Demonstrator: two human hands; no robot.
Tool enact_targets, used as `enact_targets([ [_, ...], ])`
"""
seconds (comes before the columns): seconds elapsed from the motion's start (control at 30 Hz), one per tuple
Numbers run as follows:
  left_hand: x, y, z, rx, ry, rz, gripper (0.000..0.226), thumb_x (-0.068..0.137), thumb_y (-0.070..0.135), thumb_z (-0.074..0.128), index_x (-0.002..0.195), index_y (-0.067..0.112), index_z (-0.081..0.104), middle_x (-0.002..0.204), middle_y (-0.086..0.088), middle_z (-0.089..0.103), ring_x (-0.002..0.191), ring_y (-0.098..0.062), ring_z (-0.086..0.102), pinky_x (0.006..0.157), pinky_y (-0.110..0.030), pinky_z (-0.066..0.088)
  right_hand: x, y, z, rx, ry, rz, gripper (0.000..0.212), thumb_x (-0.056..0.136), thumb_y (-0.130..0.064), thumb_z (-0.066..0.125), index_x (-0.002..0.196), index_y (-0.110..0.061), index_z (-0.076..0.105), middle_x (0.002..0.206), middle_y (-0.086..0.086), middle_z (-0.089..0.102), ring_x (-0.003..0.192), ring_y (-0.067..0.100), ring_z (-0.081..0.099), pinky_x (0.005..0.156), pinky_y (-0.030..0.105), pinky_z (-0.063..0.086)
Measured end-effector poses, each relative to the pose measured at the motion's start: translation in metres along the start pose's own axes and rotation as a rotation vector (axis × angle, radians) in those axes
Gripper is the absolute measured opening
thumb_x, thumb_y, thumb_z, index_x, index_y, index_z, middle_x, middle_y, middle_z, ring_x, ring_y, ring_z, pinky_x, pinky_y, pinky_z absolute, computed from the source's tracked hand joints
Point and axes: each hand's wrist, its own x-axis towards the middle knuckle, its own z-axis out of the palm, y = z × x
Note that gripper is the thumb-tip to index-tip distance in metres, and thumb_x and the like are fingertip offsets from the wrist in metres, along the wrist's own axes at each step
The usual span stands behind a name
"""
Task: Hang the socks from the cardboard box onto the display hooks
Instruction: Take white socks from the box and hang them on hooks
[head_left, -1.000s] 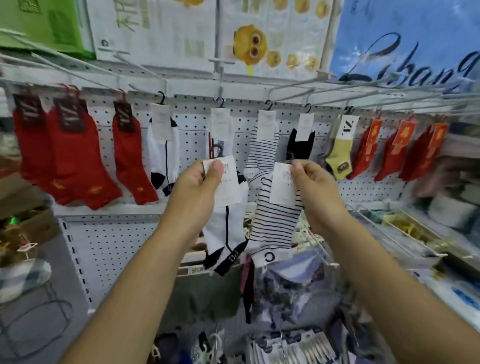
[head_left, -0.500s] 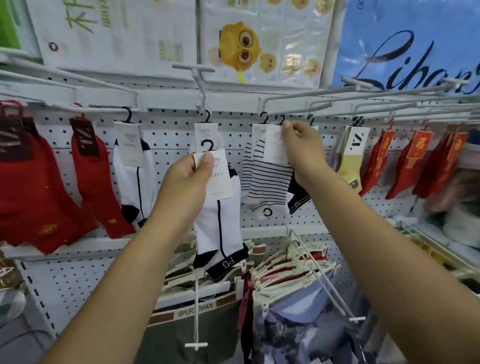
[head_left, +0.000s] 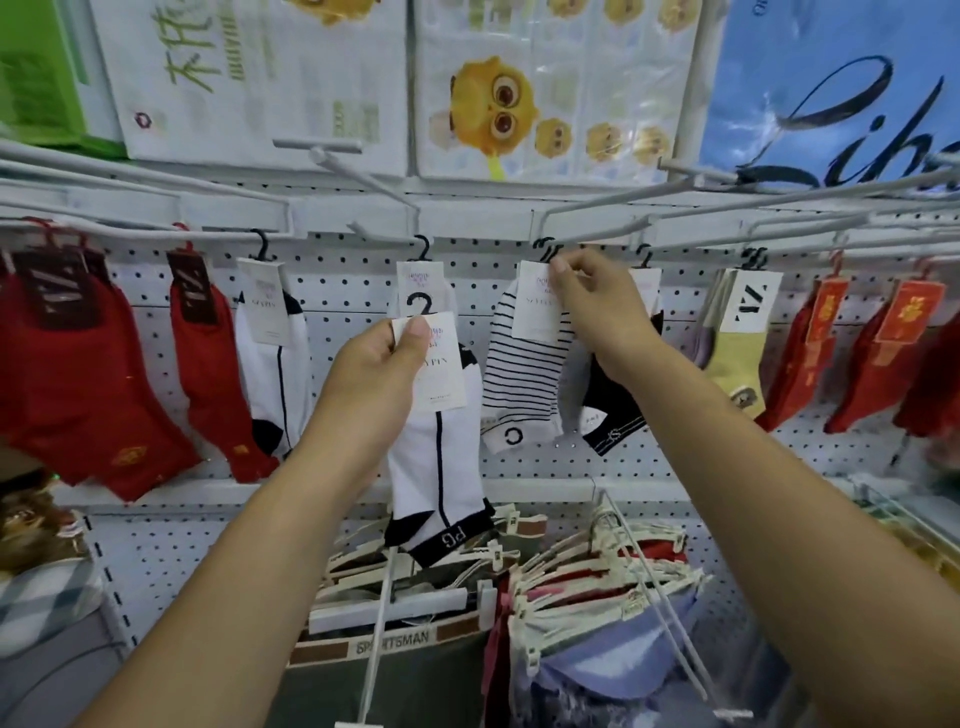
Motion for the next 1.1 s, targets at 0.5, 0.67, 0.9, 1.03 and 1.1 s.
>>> enact_targets([
  [0.5,-0.004,-0.009,-0.015,-0.170,0.135,0.056,0.025,0.096,0.038,0.069,0.090,0.015,0.078,0.110,-0.020,0.074,0.105,-0.026,0.072,0.104,-0.047,0.051,-0.093,-0.018,0.056,0.076,-0.243,-0.114,0.015,0.096,-0.035,0.064,0.101,-0.022,0.065,0.094,-0.014,0.067,0.087,-0.004,0.061,0.076,0.011,0.048],
  [0.67,-0.012,-0.008,-0.044,-0.158,0.179,0.093,0.040,0.093,0.044,0.070,0.094,0.004,0.073,0.105,-0.030,0.070,0.089,-0.026,0.066,0.097,-0.058,0.051,-0.095,-0.034,0.095,0.246,-0.383,-0.044,0.018,0.096,-0.029,0.066,0.094,-0.012,0.069,0.088,0.005,0.073,0.077,0.015,0.066,0.076,0.037,0.055],
  [0.9,-0.006,0.008,-0.105,0.061,0.499,0.275,0.031,0.092,0.037,0.073,0.116,0.019,0.064,0.107,0.010,0.069,0.090,0.008,0.064,0.075,-0.009,0.049,-0.085,-0.063,0.140,0.271,-0.280,-0.133,0.020,0.096,-0.031,0.065,0.084,-0.016,0.063,0.079,0.004,0.068,0.067,0.008,0.056,0.064,0.026,0.044],
  [1.03,0.000,0.020,-0.129,0.185,0.462,0.486,0.024,0.092,0.031,0.074,0.115,0.031,0.066,0.113,0.012,0.071,0.103,0.005,0.065,0.083,-0.016,0.052,-0.071,-0.078,0.163,0.264,-0.193,-0.161,0.019,0.096,-0.033,0.065,0.087,-0.016,0.063,0.085,0.007,0.071,0.073,0.016,0.063,0.068,0.034,0.050],
  [1.1,0.004,0.023,-0.135,0.148,0.388,0.530,0.017,0.094,0.027,0.073,0.108,0.034,0.070,0.115,0.010,0.073,0.107,-0.002,0.067,0.090,-0.027,0.056,-0.065,-0.085,0.173,0.228,-0.162,-0.206,0.017,0.096,-0.032,0.064,0.092,-0.015,0.064,0.092,0.006,0.072,0.086,0.021,0.067,0.077,0.037,0.055],
])
